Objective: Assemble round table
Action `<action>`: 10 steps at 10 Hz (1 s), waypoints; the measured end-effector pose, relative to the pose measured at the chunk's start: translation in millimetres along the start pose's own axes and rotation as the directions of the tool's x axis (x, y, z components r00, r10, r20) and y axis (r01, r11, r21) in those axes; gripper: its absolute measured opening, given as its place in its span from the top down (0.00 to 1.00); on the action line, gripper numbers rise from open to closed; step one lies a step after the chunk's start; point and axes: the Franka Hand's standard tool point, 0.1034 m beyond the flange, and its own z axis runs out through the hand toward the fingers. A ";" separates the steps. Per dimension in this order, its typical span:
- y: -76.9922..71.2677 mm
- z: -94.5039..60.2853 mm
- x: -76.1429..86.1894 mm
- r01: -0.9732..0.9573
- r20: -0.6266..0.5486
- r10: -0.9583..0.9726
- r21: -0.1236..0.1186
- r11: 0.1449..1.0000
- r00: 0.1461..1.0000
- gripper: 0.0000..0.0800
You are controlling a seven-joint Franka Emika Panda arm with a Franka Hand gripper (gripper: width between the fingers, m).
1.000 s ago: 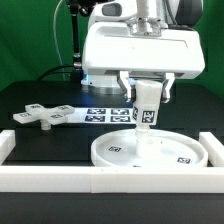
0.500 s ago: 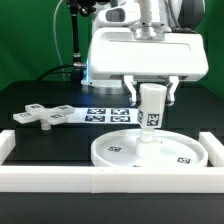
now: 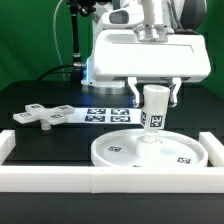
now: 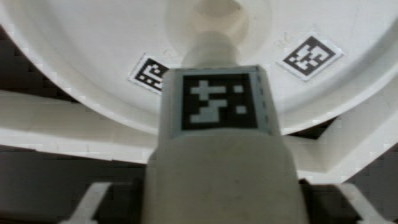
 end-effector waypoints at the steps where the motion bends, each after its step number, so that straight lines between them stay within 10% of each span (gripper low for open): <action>1: -1.0 -0.4 -3.2 0.001 0.005 -0.001 0.001 1.000 1.000 0.49; 10: -5.3 -1.7 -6.4 0.007 0.001 -0.007 0.003 1.000 1.000 0.49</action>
Offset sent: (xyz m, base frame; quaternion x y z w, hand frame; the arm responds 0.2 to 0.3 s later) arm -0.0092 0.0051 0.0052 -0.0190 0.0093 0.0031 0.9998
